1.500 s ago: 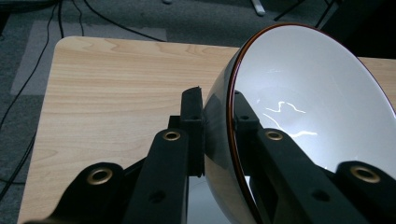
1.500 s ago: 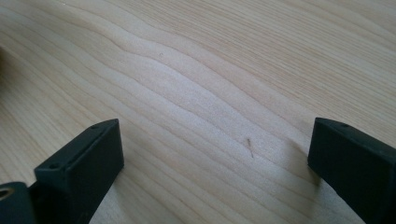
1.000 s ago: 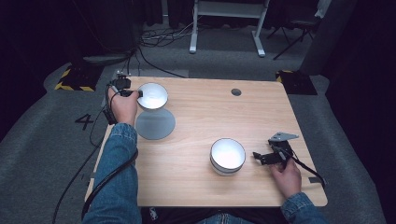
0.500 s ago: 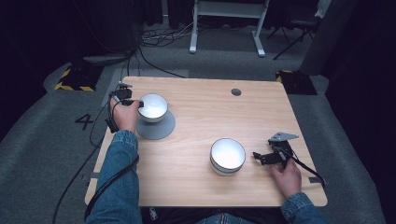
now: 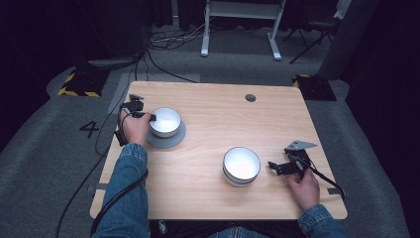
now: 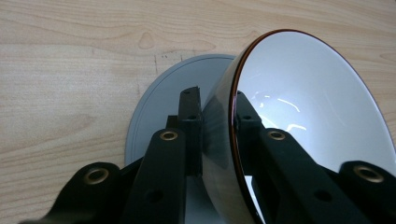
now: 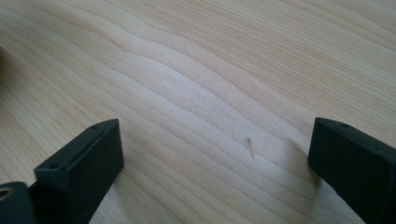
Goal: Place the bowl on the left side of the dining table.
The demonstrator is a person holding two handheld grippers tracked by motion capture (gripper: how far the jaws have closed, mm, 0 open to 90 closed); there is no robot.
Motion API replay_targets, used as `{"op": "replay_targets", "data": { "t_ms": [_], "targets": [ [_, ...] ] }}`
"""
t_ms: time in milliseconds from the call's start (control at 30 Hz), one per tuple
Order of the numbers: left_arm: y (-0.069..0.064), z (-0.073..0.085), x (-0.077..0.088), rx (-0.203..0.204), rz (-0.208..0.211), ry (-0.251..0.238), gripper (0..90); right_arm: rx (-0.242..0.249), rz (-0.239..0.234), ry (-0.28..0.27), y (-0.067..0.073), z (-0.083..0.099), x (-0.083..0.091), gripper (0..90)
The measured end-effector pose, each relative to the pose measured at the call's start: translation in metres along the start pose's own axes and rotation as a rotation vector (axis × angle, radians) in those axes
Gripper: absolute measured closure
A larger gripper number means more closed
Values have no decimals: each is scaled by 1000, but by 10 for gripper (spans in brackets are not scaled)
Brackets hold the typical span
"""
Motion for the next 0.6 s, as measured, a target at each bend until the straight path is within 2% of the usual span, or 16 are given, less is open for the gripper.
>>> {"op": "replay_targets", "data": {
  "t_ms": [133,167,200,267,300,500,533,567,600],
  "targets": [
    [-1,1,-2,37,23,-14,788,0,0,0,0,0,0,36],
    [3,2,-2,17,15,-5,792,0,0,0,0,0,0,36],
    [2,3,-3,41,33,-3,792,0,0,0,0,0,0,36],
    [6,4,-4,47,45,-5,797,0,0,0,0,0,0,36],
    [8,5,-5,59,68,-7,796,0,0,0,0,0,0,36],
    [10,4,-5,43,87,-21,791,0,0,0,0,0,0,36],
    [11,3,-6,49,103,-55,770,0,0,0,0,0,0,37],
    [11,3,-6,49,103,-55,722,0,0,0,0,0,0,36],
    [11,1,-6,54,104,-76,722,0,0,0,0,0,0,36]
  ]
}}
Point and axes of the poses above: each handheld gripper's, and its own axes: x roughly backward along the jaws, z roughly out of its underside, y roughly to its left, the point moved 6 cm from there along -x, roughly forward along the jaws, and after that the axes turned 9 degrees about x, right-handed, at the moved point
